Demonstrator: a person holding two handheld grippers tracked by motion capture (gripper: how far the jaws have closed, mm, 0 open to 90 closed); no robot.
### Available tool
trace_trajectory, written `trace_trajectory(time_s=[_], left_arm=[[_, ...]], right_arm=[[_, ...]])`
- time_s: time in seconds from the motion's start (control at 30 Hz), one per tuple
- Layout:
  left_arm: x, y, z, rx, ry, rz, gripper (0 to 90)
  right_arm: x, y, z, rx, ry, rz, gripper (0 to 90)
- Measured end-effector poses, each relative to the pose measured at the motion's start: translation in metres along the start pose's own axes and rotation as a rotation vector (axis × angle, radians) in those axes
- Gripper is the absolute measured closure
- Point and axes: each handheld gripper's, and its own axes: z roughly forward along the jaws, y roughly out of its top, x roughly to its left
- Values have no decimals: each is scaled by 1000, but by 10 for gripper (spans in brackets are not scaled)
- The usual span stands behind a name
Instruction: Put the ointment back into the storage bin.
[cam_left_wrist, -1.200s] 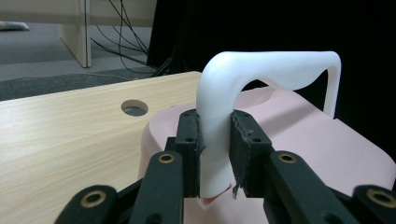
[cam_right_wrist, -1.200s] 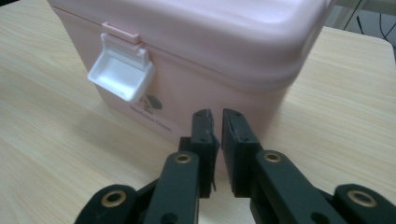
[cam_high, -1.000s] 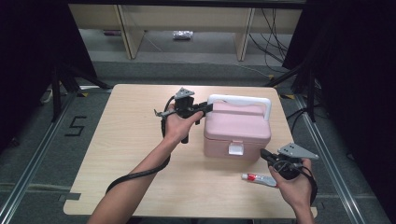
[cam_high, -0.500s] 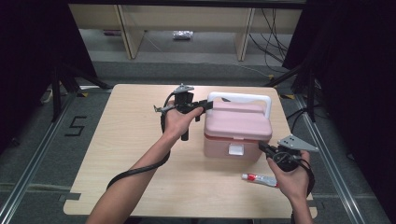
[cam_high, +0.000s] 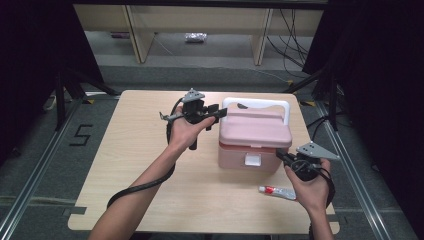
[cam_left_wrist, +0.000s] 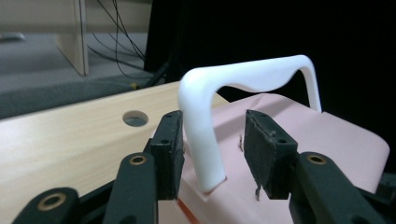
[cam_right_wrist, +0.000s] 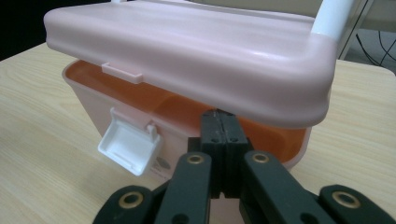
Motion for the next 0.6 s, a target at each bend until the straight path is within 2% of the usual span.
trace_trajectory(time_s=[0.03,0.07,0.1,0.13,0.17,0.2,0.23,0.3,0.33,0.37,0.4,0.47,0.5,0.6], left_arm=[[-3,0,-5,-7,1,24,601],[-6,0,-10,-17,-4,40,634],[-10,-1,-15,-30,-10,59,671],[-12,-1,-19,-32,-14,76,713],[-16,-3,-23,-36,-24,83,749],[-19,-4,-27,-41,-36,83,790],[-22,-6,-30,-41,-51,85,831],[-29,-11,-36,-51,-75,95,886],[-32,-14,-39,-51,-83,103,896],[-35,-17,-41,-51,-97,107,897],[-37,-20,-43,-49,-111,114,898],[-43,-29,-44,-46,-147,148,899],[-45,-33,-45,-46,-158,162,899],[-50,-44,-44,-47,-174,204,899]], right_arm=[[-1,0,0,-4,-11,-20,900],[-1,1,-1,3,-13,-20,900],[3,1,-1,6,-8,30,900],[1,2,-1,-4,-1,1,900],[-1,2,0,-14,-4,-17,900],[2,2,-1,-5,-5,16,900],[2,2,-1,-4,-6,15,900],[-1,3,-1,-10,-15,-20,900],[-1,3,-1,-9,-15,-32,900],[-1,3,-1,-10,-9,-23,900],[-1,4,-2,-5,-21,-27,900],[1,4,-3,2,-17,-10,900],[0,5,-1,-17,-17,-27,900],[0,6,-2,-21,-29,-27,900]])
